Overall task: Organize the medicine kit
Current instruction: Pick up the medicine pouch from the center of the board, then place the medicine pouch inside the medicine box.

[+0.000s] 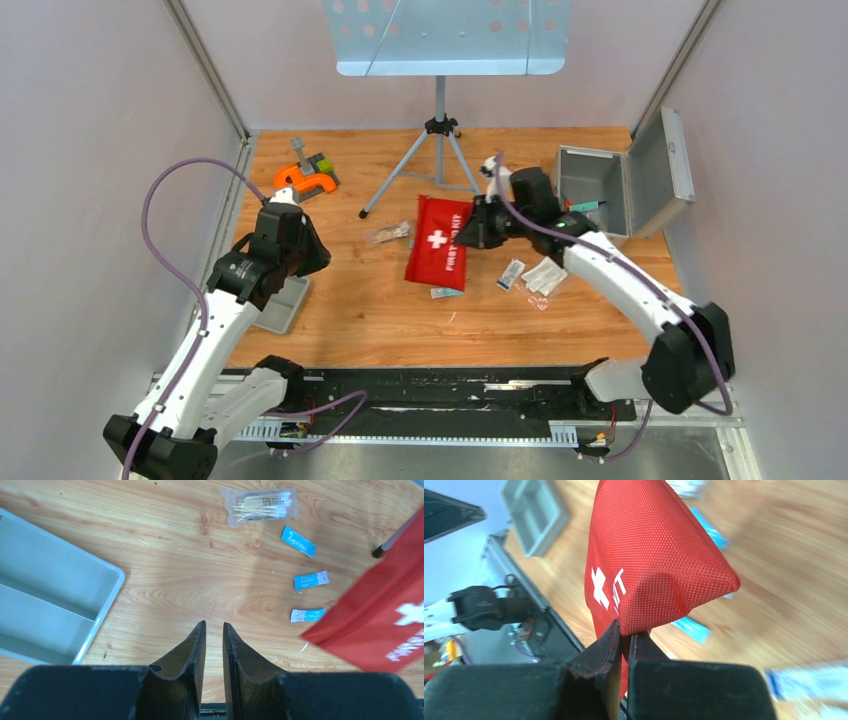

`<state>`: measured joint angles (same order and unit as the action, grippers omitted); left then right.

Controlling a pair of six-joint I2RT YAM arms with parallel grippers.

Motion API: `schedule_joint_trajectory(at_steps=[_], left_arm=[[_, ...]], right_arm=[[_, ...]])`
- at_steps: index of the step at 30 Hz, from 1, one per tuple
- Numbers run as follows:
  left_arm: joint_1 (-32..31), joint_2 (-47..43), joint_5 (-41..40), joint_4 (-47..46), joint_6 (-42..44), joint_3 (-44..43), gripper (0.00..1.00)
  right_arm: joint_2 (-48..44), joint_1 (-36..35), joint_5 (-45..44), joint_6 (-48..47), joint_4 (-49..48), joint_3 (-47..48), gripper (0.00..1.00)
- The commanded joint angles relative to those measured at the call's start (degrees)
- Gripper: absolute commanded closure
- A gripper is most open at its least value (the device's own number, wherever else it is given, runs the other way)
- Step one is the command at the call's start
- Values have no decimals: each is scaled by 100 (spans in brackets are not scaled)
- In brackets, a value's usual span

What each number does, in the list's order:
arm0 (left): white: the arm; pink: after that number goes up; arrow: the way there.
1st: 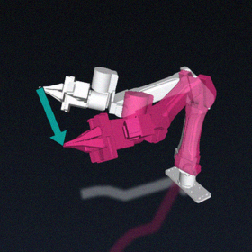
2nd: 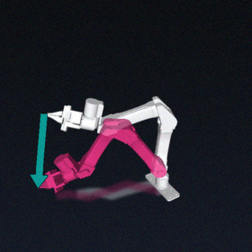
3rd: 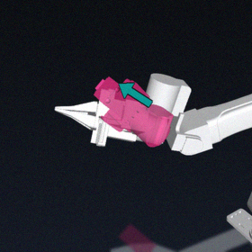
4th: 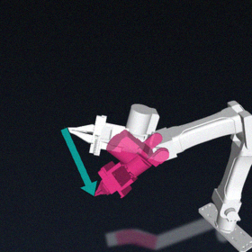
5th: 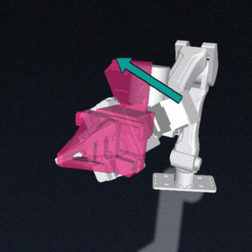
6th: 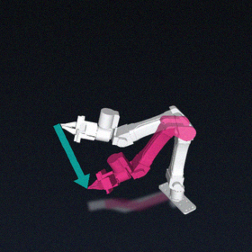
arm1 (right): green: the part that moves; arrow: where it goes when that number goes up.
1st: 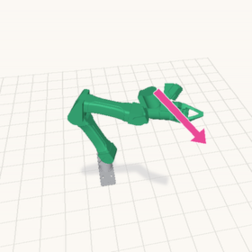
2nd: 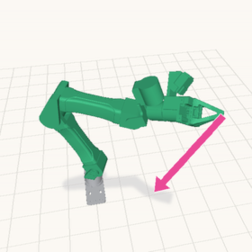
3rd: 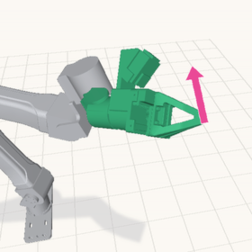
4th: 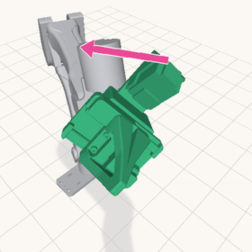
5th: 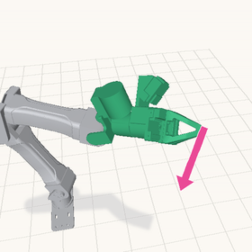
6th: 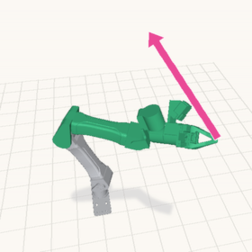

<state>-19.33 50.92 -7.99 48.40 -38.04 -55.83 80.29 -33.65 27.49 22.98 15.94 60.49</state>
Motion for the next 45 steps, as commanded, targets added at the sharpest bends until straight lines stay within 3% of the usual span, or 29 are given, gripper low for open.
schedule_joint_trajectory(at_steps=[1,4,10,19,24,35,45], left_arm=[[35,96,23,-259,67,-108,73],[35,180,98,-365,127,-127,73],[35,317,184,-464,178,-221,73],[35,360,283,-491,226,-235,73],[35,388,297,-479,216,-237,73],[35,384,320,-477,200,-187,73],[40,424,308,-447,204,-192,73]], right_arm=[[-872,934,-308,-1380,2659,577,100],[-1320,1588,-817,-1429,3155,783,100],[-1811,2779,-1261,-1503,3204,956,100],[-711,4075,-1412,-2484,3447,2318,100],[-21,4169,-2005,-2984,3663,3191,100],[1426,4403,-2028,-3869,4490,4814,100],[2410,4402,-1724,-4205,4770,4797,100]])
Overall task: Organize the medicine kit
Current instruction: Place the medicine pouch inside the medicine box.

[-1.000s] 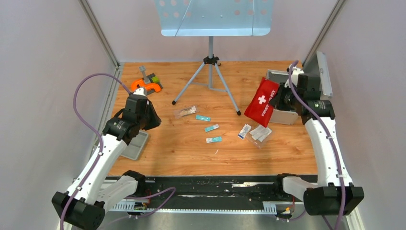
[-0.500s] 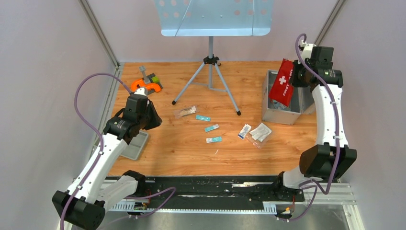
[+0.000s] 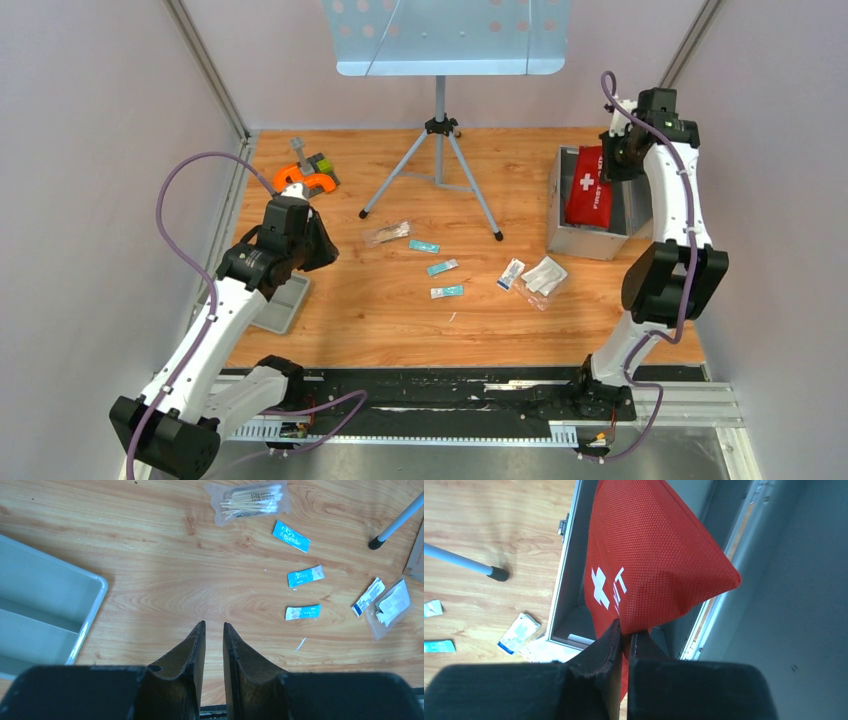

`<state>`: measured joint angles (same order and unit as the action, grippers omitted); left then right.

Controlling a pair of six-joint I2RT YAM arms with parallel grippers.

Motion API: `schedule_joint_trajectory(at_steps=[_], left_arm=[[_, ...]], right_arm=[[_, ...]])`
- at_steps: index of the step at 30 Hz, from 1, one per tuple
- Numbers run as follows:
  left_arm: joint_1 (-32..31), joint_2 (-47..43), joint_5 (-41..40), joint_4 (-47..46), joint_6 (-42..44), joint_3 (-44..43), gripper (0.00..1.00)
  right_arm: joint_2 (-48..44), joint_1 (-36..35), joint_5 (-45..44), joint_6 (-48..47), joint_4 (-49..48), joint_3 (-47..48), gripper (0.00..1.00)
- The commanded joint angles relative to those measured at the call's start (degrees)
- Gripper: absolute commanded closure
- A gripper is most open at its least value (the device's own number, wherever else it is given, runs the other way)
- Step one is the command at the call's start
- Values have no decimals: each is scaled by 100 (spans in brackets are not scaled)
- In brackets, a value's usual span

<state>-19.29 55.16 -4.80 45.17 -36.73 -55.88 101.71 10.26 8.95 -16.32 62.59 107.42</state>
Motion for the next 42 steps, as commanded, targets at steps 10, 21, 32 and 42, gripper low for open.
schedule_joint_trajectory(at_steps=[10,21,32,42], left_arm=[[35,-100,-51,-101,-28,-67,72],[31,-207,-36,-124,-92,53,72],[31,-235,19,-207,-88,129,72],[40,-230,15,-296,-37,182,72]], right_arm=[[1161,55,491,-298,72,359,98],[894,-39,-585,232,-429,181,52],[-497,-411,-867,740,-703,-168,52],[-2477,-446,-749,2269,-2504,-3222,45]])
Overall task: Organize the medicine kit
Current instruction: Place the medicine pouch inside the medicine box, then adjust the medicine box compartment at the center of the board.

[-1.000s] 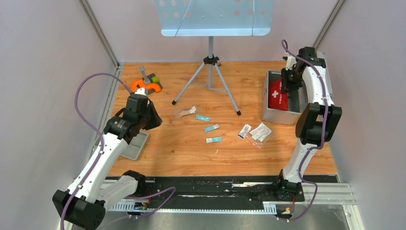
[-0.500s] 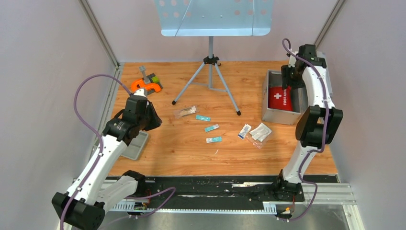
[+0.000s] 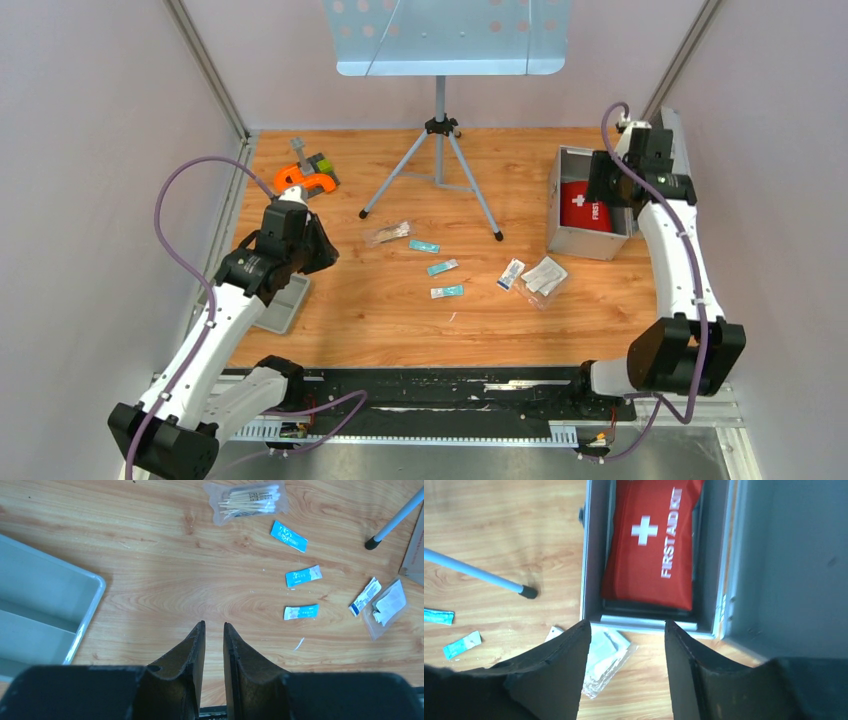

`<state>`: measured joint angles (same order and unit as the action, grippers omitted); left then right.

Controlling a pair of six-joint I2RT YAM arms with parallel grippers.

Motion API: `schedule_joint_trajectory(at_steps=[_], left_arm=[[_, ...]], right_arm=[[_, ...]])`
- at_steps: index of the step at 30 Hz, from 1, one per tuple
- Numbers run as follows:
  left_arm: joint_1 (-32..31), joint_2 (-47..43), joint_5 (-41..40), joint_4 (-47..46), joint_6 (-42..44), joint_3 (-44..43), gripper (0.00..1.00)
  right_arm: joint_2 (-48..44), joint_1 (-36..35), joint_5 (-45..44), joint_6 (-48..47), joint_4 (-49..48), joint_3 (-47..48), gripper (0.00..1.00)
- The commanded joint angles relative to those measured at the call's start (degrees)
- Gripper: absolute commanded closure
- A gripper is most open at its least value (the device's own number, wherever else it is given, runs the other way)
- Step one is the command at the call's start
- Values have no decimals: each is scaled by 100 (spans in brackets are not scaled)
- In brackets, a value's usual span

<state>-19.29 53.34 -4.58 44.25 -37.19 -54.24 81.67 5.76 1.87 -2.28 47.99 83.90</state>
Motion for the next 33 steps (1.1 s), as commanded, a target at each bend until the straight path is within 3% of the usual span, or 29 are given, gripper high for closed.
schedule_joint_trajectory(at_steps=[1,6,13,18,20,21,23,26,33], left_arm=[[39,-50,19,-210,14,18,72],[38,-48,20,-214,35,15,72],[31,-128,-71,-181,23,84,72],[192,126,-587,-18,-4,240,71],[379,290,-923,157,-188,271,63],[460,343,-1144,254,-356,290,49],[717,505,-1205,217,-492,356,35],[1222,894,-1266,53,-865,406,32],[1794,2129,-1749,-337,-1563,171,37]], right_arm=[[-557,4,6,1012,-1228,-1066,44],[-366,-62,449,1268,-1600,-1443,44],[204,-492,199,1350,-1804,-1589,44],[188,-776,23,1470,-1874,-1744,45],[-1,-816,24,1498,-1899,-1873,45],[-90,-821,24,1520,-1913,-1943,45],[-285,-829,56,1533,-1909,-2072,45],[-564,-839,169,1566,-1922,-2259,45],[-1153,-858,432,1635,-1924,-2639,45]])
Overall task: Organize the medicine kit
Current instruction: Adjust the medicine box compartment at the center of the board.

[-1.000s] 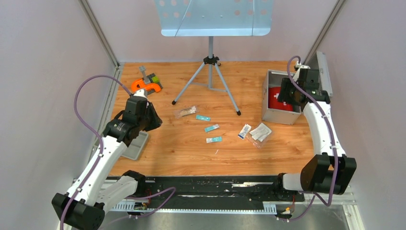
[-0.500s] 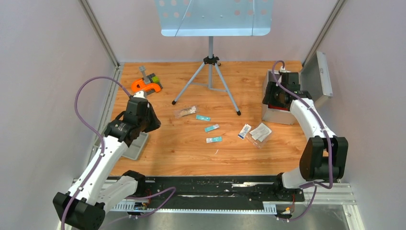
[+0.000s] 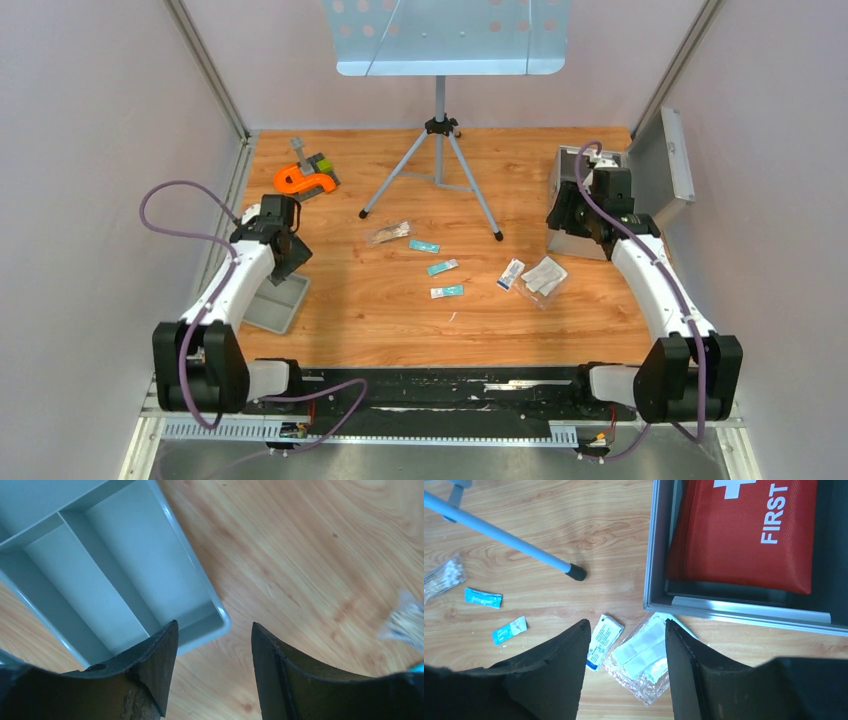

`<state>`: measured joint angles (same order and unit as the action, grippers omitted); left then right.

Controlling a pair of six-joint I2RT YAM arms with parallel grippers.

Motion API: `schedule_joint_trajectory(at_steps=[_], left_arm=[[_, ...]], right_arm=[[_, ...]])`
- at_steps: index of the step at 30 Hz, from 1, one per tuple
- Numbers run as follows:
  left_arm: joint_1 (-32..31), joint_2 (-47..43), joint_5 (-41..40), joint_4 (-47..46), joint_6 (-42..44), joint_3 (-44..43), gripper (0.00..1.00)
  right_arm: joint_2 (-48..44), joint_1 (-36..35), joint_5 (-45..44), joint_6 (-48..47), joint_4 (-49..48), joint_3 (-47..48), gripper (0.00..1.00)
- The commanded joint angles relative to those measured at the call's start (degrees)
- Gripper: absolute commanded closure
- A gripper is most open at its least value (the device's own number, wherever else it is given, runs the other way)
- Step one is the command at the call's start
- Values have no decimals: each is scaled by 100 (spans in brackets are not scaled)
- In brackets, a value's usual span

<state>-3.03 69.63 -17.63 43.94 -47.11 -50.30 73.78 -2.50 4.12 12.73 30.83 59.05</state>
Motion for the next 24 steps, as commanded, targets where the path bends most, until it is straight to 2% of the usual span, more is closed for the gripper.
schedule_joint_trajectory(at_steps=[1,6,8,10,11,13,17,19,24], left_arm=[[192,752,-426,-397,-611,-237,37],[284,1489,-380,-509,-992,-222,37],[285,1607,-388,-627,-1030,-158,42],[285,1632,-361,-676,-1007,-136,54],[285,1624,-300,-694,-946,-137,66],[285,1568,-173,-697,-812,-137,81],[285,1284,64,-649,-575,0,96],[188,1023,123,-689,-475,177,100],[-250,373,356,-604,-492,598,100]], right_arm=[[-425,-38,240,137,-209,-183,45],[-724,-32,312,111,-121,-265,44],[-859,-31,330,102,-68,-274,44],[-977,-31,300,90,-13,-262,44],[-1041,-35,258,83,7,-254,44],[-1125,-31,225,74,26,-240,44],[-1148,-31,259,96,28,-168,44],[-1117,-36,351,133,29,-129,44],[-1142,-31,553,265,31,-121,45]])
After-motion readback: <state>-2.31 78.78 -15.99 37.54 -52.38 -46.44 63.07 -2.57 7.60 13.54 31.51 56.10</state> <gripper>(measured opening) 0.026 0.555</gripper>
